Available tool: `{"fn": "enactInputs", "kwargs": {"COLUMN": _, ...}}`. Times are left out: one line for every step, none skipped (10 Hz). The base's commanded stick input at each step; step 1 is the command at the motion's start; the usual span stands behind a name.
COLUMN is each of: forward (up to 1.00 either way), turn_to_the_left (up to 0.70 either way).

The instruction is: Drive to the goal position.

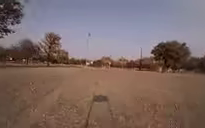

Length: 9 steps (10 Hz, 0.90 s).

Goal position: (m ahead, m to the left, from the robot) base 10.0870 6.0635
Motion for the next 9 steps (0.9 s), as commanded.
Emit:
{"fn": "enactInputs", "kwargs": {"forward": 0.7, "turn_to_the_left": 0.0}}
{"fn": "enactInputs", "kwargs": {"forward": 0.7, "turn_to_the_left": 0.0}}
{"fn": "enactInputs", "kwargs": {"forward": 0.7, "turn_to_the_left": 0.0}}
{"fn": "enactInputs", "kwargs": {"forward": 0.7, "turn_to_the_left": 0.0}}
{"fn": "enactInputs", "kwargs": {"forward": 0.7, "turn_to_the_left": 0.0}}
{"fn": "enactInputs", "kwargs": {"forward": 0.7, "turn_to_the_left": 0.0}}
{"fn": "enactInputs", "kwargs": {"forward": 0.7, "turn_to_the_left": 0.0}}
{"fn": "enactInputs", "kwargs": {"forward": 0.7, "turn_to_the_left": 0.0}}
{"fn": "enactInputs", "kwargs": {"forward": 0.7, "turn_to_the_left": 0.0}}
